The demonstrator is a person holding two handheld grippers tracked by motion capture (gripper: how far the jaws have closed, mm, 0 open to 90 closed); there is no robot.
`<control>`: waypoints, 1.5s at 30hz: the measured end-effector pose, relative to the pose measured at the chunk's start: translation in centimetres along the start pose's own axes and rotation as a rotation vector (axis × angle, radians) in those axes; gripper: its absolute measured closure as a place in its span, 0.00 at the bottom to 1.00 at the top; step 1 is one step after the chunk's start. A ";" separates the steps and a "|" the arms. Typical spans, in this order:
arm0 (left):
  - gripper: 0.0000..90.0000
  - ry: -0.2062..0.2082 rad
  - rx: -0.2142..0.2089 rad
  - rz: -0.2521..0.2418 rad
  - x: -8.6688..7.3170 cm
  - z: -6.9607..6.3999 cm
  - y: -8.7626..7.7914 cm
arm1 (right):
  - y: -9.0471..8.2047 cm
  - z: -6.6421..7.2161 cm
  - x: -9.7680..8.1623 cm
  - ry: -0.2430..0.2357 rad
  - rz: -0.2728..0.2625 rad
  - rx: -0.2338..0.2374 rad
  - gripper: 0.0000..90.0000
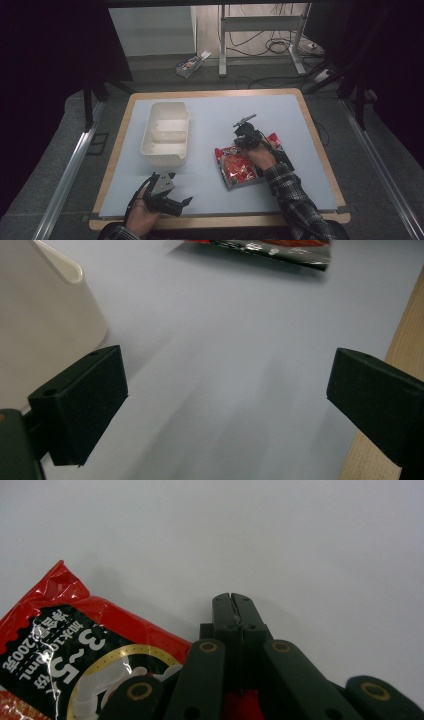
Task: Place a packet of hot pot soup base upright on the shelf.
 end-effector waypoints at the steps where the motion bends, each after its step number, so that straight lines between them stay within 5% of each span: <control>1: 0.03 -0.001 -0.002 0.001 0.0 0.0 0.0 | -0.1 0.3 -0.2 -0.004 -0.003 0.003 0.99; 7: 0.04 -0.003 -0.003 0.009 0.1 -0.2 0.1 | -0.5 0.4 -0.4 -0.021 -0.040 0.020 0.94; 12: 0.05 -0.025 0.008 0.024 0.3 0.0 0.3 | -2.0 0.8 -0.6 -0.065 -0.091 0.012 0.68; 22: 0.05 -0.014 0.005 0.032 1.3 -0.2 1.0 | -4.2 1.3 -2.1 -0.091 -0.136 0.023 0.45; 26: 0.05 -0.025 -0.036 0.014 2.0 -0.4 1.5 | -5.2 1.3 -3.0 -0.087 -0.148 0.021 0.36; 45: 0.25 -0.007 -0.090 0.000 5.4 -1.4 4.1 | -8.2 1.5 -5.7 -0.104 -0.181 0.033 0.12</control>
Point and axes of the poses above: each handheld gripper's, and its own axes: y roughly forward along the jaws, x roughly out of its top, z roughly to its left, the point moved 4 cm from there along y, roughly forward along the jaws, and after that the axes turned 8 degrees about x, right-handed, at the moved point
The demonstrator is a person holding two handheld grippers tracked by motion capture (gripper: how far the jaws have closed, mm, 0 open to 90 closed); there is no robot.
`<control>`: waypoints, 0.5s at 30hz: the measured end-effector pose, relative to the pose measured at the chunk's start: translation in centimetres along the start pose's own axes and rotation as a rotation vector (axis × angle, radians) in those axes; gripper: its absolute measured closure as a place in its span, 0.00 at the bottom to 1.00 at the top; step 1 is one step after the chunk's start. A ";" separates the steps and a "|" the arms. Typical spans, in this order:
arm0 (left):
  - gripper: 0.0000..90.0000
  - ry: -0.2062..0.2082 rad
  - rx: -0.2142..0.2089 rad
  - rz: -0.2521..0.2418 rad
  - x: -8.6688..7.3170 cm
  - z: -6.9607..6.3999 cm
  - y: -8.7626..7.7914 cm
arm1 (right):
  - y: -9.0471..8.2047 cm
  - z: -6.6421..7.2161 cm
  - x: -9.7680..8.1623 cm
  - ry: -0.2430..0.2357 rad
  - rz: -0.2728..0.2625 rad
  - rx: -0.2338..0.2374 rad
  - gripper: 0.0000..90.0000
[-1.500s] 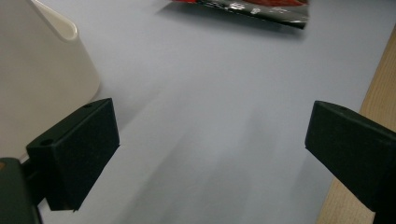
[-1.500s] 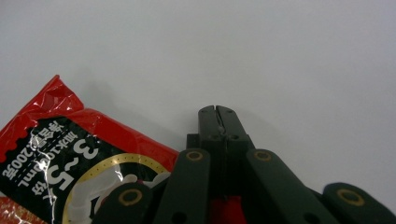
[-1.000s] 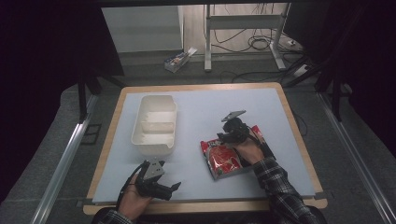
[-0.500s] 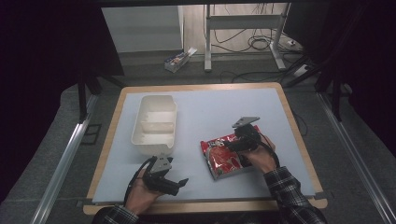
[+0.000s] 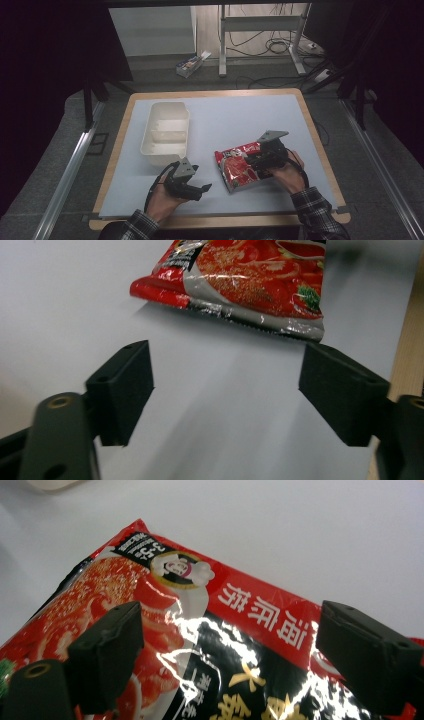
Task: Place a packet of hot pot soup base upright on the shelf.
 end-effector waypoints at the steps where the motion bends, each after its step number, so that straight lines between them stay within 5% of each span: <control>1: 0.27 0.007 -0.002 -0.001 0.2 -0.1 0.1 | -0.2 0.0 -0.2 0.000 0.002 0.003 0.11; 9: 0.51 0.029 -0.023 -0.024 1.8 -1.0 1.9 | -1.7 -0.1 -1.4 0.021 -0.016 -0.003 0.03; 15: 0.75 0.029 -0.059 -0.034 2.8 -1.2 3.3 | -3.3 -0.2 -2.6 0.091 -0.057 0.018 0.00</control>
Point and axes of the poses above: each handheld gripper's, and its own axes: y roughly forward along the jaws, x roughly out of its top, z roughly to its left, the point moved 4 cm from there along y, roughly forward along the jaws, and after that the axes turned 8 degrees about x, right-handed, at the moved point
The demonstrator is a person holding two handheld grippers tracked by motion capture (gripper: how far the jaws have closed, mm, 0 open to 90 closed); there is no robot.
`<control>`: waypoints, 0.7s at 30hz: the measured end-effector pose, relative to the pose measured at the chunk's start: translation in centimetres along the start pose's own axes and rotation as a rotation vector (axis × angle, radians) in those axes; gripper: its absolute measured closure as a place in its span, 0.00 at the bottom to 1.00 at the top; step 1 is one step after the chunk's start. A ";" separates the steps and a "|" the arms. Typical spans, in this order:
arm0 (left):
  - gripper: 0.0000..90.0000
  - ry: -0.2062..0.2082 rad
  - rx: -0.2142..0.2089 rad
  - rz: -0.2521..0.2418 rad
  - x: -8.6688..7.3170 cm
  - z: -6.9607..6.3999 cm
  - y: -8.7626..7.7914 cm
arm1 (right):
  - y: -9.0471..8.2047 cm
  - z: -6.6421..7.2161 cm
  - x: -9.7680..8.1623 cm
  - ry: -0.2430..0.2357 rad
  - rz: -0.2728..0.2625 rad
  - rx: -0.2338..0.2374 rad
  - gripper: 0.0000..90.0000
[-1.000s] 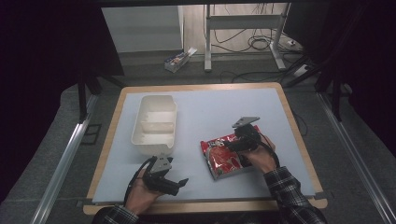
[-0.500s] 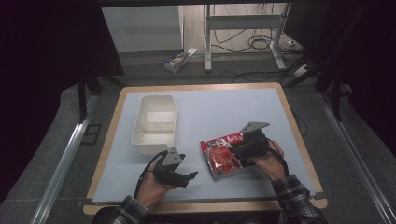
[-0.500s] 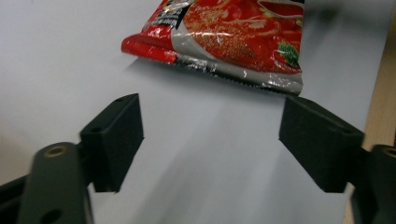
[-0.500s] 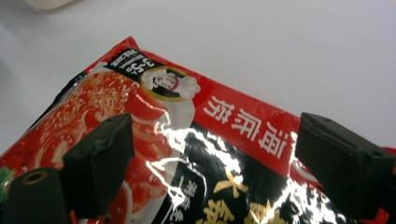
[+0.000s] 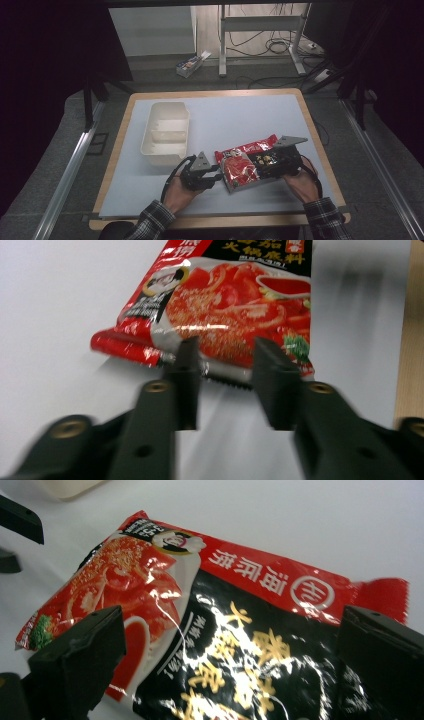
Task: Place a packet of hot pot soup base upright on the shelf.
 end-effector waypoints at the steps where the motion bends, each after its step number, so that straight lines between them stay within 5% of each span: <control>1: 0.79 0.000 0.000 0.000 0.0 0.0 0.0 | -0.2 -0.1 -0.2 -0.001 -0.006 -0.008 0.00; 6: 1.00 -0.011 -0.019 -0.005 0.7 0.1 1.5 | -1.7 -0.4 -0.9 0.022 -0.046 -0.052 0.00; 21: 1.00 0.014 -0.004 0.018 0.6 -0.1 4.1 | -3.3 -1.1 -2.6 0.052 -0.047 -0.090 0.00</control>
Point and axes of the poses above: each handheld gripper's, and its own axes: y roughly forward along the jaws, x roughly out of its top, z roughly to its left, the point moved 4 cm from there along y, roughly forward along the jaws, and after that the axes turned 8 degrees about x, right-handed, at the moved point
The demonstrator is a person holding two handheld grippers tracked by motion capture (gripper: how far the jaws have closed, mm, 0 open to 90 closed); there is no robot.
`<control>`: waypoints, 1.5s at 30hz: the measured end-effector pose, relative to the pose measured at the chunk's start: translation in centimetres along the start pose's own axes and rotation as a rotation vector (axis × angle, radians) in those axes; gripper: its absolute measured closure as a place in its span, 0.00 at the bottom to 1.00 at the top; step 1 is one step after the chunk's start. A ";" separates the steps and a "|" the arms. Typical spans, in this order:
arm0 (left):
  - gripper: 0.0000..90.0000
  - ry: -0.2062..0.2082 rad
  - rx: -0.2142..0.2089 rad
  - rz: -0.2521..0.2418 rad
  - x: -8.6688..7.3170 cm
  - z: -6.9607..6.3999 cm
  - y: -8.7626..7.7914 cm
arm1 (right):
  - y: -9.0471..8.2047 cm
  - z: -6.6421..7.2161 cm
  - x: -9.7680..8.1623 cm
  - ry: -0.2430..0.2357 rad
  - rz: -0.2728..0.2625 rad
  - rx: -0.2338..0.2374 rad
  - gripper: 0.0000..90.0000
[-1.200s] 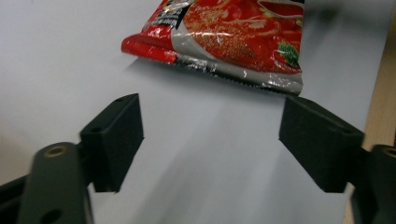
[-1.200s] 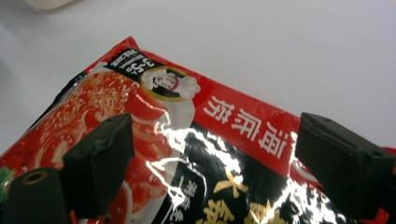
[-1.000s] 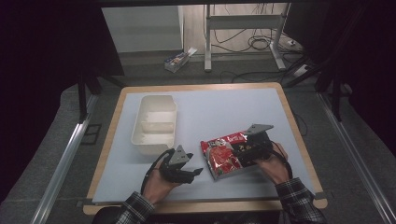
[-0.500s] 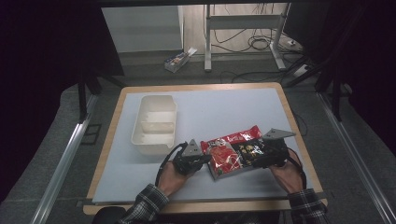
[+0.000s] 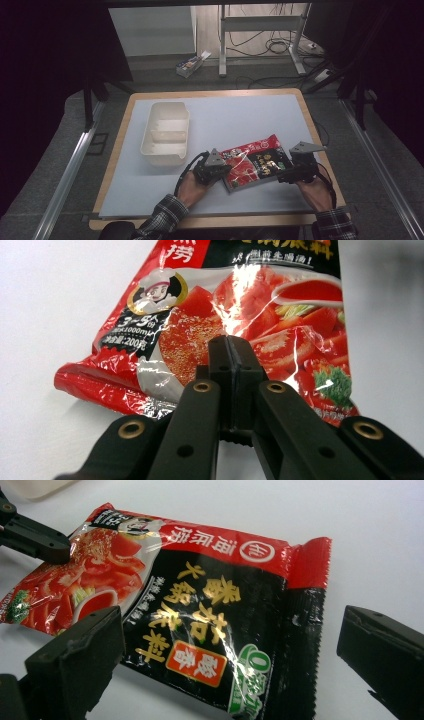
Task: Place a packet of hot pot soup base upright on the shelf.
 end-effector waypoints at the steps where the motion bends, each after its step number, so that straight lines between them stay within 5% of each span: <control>1: 1.00 0.003 0.001 -0.001 -0.2 0.0 0.1 | 0.0 0.0 0.0 0.003 0.000 -0.001 0.00; 10: 1.00 -0.002 -0.001 0.011 -1.0 0.2 -0.2 | -1.1 -0.6 -0.7 0.013 0.023 -0.033 0.00; 14: 1.00 -0.012 -0.005 0.021 -1.5 0.4 -0.4 | -2.0 -0.6 -0.7 0.052 -0.013 0.003 0.00; 17: 1.00 -0.020 -0.008 0.028 -1.7 0.5 -0.5 | -2.5 -0.3 -0.6 0.031 -0.021 0.003 0.00; 18: 1.00 0.001 0.008 0.067 -2.0 0.6 -0.4 | -2.6 0.0 -0.6 0.038 -0.028 0.018 0.00; 23: 1.00 -0.005 0.007 0.085 -2.5 0.7 -0.3 | -1.8 0.9 -0.6 0.046 -0.010 0.076 0.00; 31: 1.00 0.019 0.022 0.096 -2.3 0.7 -0.4 | -1.4 0.4 -1.0 0.057 0.023 0.053 0.00; 34: 1.00 0.024 0.051 0.033 -1.1 0.6 -1.3 | -1.5 0.0 -1.2 0.063 0.028 0.042 0.00; 35: 0.99 0.000 0.047 -0.036 0.0 0.7 -1.8 | -1.4 -0.1 -1.3 0.066 0.031 0.042 0.00; 45: 1.00 -0.023 -0.014 -0.002 -0.2 0.2 0.3 | -1.2 -0.2 -1.7 0.061 0.048 0.019 0.00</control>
Point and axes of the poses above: each handheld gripper's, and its own axes: y roughly forward along the jaws, x roughly out of its top, z roughly to its left, the point moved 4 cm from there along y, roughly forward along the jaws, and after that the axes turned 8 degrees about x, right-handed, at the moved point
